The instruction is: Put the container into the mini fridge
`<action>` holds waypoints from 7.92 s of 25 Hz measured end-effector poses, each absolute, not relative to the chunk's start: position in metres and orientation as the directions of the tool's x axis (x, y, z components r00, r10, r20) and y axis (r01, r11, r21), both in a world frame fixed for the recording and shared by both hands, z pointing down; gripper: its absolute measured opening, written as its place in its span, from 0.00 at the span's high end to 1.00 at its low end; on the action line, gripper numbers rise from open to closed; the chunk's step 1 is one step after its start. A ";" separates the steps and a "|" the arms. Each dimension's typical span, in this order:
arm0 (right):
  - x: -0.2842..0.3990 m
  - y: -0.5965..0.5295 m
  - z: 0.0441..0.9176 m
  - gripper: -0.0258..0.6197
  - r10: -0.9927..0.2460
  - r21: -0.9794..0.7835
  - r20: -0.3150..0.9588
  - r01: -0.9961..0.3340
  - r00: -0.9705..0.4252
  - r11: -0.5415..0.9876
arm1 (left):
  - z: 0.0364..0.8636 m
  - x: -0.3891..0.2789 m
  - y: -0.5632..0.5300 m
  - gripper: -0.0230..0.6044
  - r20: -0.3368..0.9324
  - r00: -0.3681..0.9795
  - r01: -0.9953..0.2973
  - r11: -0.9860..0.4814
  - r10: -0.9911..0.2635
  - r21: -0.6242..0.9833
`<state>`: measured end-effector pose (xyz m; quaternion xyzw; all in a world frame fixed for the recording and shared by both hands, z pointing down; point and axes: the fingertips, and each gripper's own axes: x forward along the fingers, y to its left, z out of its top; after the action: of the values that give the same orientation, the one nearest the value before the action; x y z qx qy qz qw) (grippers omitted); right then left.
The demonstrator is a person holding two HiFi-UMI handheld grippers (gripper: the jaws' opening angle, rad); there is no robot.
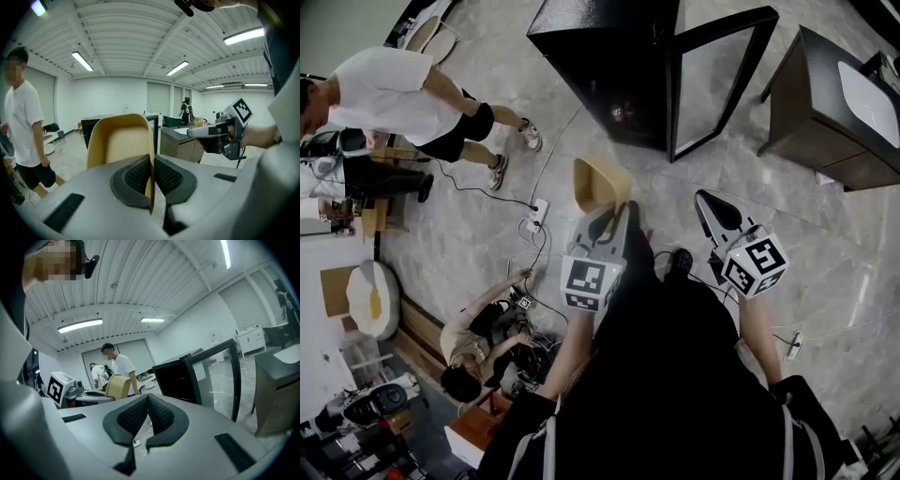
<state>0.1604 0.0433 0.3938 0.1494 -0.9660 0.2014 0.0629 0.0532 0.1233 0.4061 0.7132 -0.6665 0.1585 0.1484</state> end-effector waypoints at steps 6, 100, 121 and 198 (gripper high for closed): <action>0.114 0.010 0.385 0.93 -0.326 -0.352 0.196 -0.377 -0.925 0.857 | 0.406 0.001 0.085 0.91 0.414 0.123 -0.992 -0.129 -0.902 0.013; -0.013 -0.098 0.505 0.93 -0.557 -0.309 0.517 -0.749 -0.650 0.586 | 0.792 -0.191 -0.337 0.90 0.787 0.015 -0.231 -0.768 -0.617 -0.598; 0.005 -0.093 0.504 0.93 -0.575 -0.312 0.513 -0.763 -0.637 0.566 | 0.779 -0.188 -0.341 0.74 0.782 0.003 -0.250 -0.758 -0.623 -0.603; 0.093 -0.015 0.408 0.93 -0.152 -0.276 0.277 -0.230 -0.949 0.933 | 0.396 -0.004 0.047 0.91 0.322 0.012 -0.990 0.034 -0.947 0.137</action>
<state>0.0926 -0.0151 0.4083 0.0981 -0.9750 0.1540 0.1263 -0.0035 0.0469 0.3959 0.6919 -0.6997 0.0658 0.1654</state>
